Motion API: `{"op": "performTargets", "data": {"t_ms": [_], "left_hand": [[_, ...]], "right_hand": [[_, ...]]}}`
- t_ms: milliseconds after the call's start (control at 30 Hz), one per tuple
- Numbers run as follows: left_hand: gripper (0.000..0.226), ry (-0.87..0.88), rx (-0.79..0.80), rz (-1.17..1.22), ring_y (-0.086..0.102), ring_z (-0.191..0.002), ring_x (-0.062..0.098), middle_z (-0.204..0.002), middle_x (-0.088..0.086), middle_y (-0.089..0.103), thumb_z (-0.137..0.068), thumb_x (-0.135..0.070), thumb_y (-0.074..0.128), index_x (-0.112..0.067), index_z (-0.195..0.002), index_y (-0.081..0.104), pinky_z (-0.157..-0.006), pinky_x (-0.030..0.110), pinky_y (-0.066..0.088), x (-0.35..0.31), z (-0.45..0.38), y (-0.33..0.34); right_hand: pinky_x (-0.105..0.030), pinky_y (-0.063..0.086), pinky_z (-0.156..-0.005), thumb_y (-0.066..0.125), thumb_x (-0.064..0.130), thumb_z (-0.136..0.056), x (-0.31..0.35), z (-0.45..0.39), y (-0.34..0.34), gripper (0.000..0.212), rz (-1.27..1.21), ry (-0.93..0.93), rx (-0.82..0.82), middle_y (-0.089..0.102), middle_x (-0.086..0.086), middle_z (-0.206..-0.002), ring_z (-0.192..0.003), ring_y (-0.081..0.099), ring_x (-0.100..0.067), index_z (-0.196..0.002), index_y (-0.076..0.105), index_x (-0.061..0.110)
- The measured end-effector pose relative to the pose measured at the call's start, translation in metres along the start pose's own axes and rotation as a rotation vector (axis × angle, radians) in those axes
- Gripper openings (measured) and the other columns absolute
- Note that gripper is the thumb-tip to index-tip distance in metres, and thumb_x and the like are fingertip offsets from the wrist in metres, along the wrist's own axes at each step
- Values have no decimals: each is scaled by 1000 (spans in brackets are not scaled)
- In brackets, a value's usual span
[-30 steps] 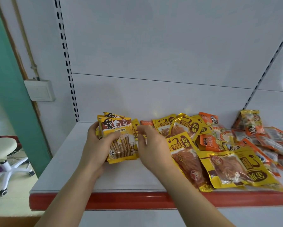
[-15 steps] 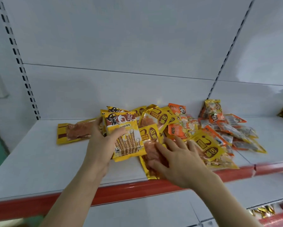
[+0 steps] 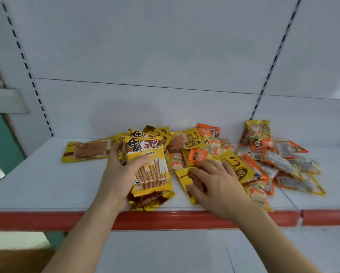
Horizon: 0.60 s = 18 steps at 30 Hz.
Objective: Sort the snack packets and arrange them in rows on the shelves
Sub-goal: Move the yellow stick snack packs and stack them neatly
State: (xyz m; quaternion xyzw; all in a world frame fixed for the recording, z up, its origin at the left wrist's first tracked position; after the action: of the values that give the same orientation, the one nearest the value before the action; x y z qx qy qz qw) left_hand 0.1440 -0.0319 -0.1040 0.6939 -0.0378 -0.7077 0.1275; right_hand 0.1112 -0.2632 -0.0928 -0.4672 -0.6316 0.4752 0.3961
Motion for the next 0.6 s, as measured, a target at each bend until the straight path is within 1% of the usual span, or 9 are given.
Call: {"op": "performTargets", "data": {"t_ms": [67, 133, 233, 333, 433, 500, 567, 600], "left_hand": [[74, 16, -42, -32, 78, -93, 24, -115, 1, 77, -86, -13, 81, -36, -145, 43, -87, 54, 61, -3, 2, 0], [69, 40, -77, -59, 79, -92, 23, -111, -2, 78, -86, -13, 81, -35, -141, 46, -87, 54, 61, -7, 5, 0], [68, 67, -118, -71, 79, -90, 19, -112, -2, 77, -87, -13, 80, -33, -142, 46, -82, 46, 61, -10, 11, 1], [67, 87, -138, -57, 79, -87, 16, -111, -3, 77, -88, -12, 79, -33, -142, 46, -73, 38, 60, -12, 17, 6], [72, 75, -115, -52, 79, -88, 18, -113, -2, 76, -88, -13, 80, -34, -145, 43, -71, 39, 61, -9, 18, 13], [78, 51, -97, -63, 79, -89, 20, -118, -1, 75, -87, -15, 81, -36, -150, 39, -71, 41, 63, -6, 16, 16], [80, 40, -95, -62, 79, -86, 18, -118, -1, 75, -88, -15, 80, -35, -152, 38, -63, 36, 63, -4, 12, 16], [80, 35, -93, -59, 79, -85, 17, -117, -1, 75, -88, -14, 80, -35, -152, 37, -59, 34, 62, -3, 10, 17]], "right_hand": [[-54, 24, -118, 30, 64, -88, -23, 1, -6, 60, -12, 19, -27, 56, 10, -138, -140, 38, -19, -127, 64, 34], [-51, 23, -118, 33, 58, -91, -40, 1, -10, 52, -19, 41, -49, 56, 11, -137, -140, 37, -17, -125, 64, 34], [-51, 18, -120, 35, 47, -102, -57, -2, -9, 41, -25, 59, -51, 52, 13, -143, -146, 30, -17, -132, 58, 34], [-53, 16, -122, 34, 45, -105, -72, -12, -8, 41, 24, 77, -33, 48, 11, -148, -148, 26, -19, -141, 51, 35], [-52, 26, -118, 43, 39, -104, -84, -26, -15, 35, 35, 60, -75, 57, 6, -138, -140, 38, -21, -132, 61, 29], [-52, 35, -112, 51, 29, -101, -90, -29, -31, 29, -7, 55, -184, 65, 1, -128, -129, 49, -26, -124, 68, 22], [-51, 43, -105, 57, 20, -97, -84, -30, -44, 27, -35, 26, -268, 69, -4, -121, -120, 56, -31, -119, 71, 16], [-50, 46, -103, 57, 19, -97, -73, -31, -44, 26, -23, -12, -250, 70, -4, -120, -118, 57, -30, -119, 72, 16]]}}
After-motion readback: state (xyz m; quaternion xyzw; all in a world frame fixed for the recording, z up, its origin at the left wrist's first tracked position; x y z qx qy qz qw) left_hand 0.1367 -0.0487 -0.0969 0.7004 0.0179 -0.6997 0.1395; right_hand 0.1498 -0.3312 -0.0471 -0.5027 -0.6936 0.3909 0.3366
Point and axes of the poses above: each hand's wrist, its own z-axis away from the middle knuckle, its own y-axis out of the palm, x = y × z, the point moved 10 cm from there along -z, towards the middle knuckle
